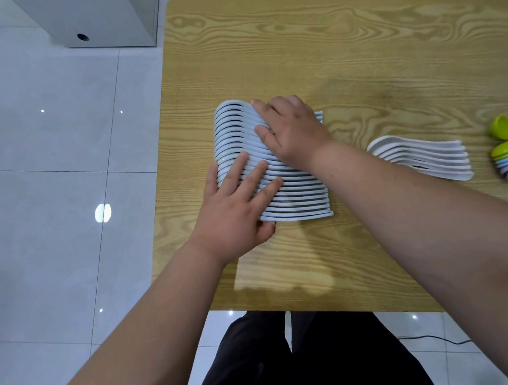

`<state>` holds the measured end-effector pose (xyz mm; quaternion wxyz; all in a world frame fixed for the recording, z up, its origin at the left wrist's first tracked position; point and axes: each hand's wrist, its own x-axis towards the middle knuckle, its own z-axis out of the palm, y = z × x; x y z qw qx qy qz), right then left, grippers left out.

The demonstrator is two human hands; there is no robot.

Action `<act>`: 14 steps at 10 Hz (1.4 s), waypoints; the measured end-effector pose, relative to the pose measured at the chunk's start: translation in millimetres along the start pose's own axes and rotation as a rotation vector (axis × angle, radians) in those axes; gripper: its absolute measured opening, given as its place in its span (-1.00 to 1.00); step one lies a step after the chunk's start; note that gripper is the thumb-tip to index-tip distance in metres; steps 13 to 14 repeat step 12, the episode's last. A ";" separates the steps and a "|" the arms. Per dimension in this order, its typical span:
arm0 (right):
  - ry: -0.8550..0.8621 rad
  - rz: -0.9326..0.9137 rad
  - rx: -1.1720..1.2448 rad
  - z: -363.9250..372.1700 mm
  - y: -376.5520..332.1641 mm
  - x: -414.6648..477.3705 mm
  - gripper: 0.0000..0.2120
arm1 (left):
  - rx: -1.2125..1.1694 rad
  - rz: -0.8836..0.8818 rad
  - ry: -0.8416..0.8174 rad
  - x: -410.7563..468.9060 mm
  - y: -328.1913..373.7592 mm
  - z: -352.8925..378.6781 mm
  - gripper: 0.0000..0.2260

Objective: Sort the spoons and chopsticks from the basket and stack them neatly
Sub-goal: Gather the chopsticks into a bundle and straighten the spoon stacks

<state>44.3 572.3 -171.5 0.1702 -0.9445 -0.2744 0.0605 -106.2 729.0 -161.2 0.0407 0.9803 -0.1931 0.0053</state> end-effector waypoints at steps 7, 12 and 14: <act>-0.191 0.048 -0.105 -26.9 21.1 -26.1 -0.13 | -0.121 -0.018 0.030 2.7 -1.8 -12.9 -0.36; 0.013 0.027 0.099 -45.1 16.2 -133.1 -0.58 | -0.414 -0.094 0.070 25.7 40.2 -36.4 -0.53; 0.013 0.027 0.099 -45.1 16.2 -133.1 -0.58 | -0.414 -0.094 0.070 25.7 40.2 -36.4 -0.53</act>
